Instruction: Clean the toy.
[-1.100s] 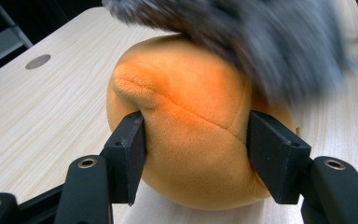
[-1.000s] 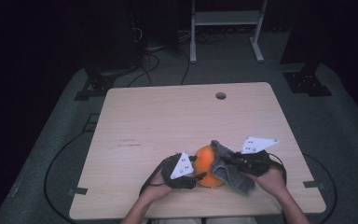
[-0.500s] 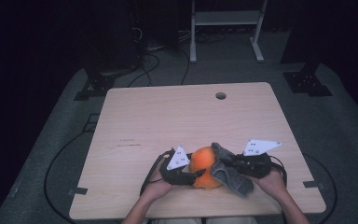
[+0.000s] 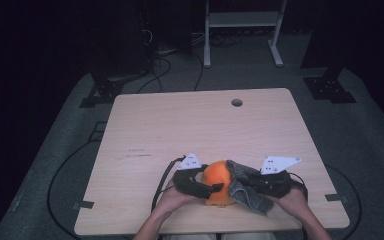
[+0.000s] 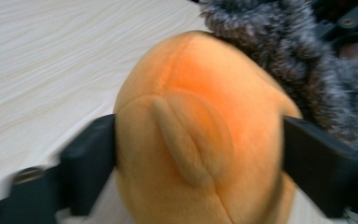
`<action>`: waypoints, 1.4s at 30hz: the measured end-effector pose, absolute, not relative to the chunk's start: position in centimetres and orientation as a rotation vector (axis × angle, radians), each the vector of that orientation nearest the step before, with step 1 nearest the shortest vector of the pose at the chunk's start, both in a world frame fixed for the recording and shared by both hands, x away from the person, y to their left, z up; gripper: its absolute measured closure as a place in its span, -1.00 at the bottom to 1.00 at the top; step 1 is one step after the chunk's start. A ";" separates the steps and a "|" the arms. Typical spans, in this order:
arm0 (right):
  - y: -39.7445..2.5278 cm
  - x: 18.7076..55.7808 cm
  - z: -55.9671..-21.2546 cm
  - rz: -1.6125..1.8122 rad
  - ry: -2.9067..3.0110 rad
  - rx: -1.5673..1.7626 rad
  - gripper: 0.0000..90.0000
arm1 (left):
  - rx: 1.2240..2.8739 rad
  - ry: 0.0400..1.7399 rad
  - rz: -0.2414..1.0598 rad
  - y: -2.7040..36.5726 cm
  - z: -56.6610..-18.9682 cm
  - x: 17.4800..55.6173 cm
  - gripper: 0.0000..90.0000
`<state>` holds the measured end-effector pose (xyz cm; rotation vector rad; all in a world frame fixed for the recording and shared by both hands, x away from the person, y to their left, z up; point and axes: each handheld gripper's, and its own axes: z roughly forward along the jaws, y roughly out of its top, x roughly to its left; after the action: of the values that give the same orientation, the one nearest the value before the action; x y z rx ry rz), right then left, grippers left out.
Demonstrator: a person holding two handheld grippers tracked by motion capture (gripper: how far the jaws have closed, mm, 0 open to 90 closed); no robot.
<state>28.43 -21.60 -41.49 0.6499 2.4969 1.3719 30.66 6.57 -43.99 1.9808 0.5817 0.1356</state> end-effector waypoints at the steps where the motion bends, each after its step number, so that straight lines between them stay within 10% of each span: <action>1: -22.0 28.5 -41.3 1.383 2.480 0.649 0.80 | 1.982 0.507 0.229 6.4 -43.5 30.0 -0.20; 9: -23.7 30.6 -40.8 1.465 2.362 0.793 0.80 | 2.019 0.266 0.439 5.8 -42.9 28.9 -0.17; 15: -22.6 29.8 -41.7 1.465 2.440 0.762 0.80 | 1.967 0.493 0.146 7.1 -42.8 30.5 -0.72; 23: -22.6 28.7 -40.7 1.435 2.420 0.701 0.80 | 1.970 0.391 0.342 6.2 -42.4 29.2 -0.06; 27: -21.7 28.4 -39.5 1.475 2.350 0.658 0.80 | 1.965 0.282 0.509 5.8 -42.3 28.8 -0.06; 42: -22.9 30.2 -42.5 1.484 2.379 0.829 0.80 | 2.017 0.389 0.357 9.0 -43.9 30.3 -0.22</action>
<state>30.16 -22.89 -42.52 0.8289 2.3790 1.4843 30.30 9.00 -43.90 2.0171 0.3894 0.3569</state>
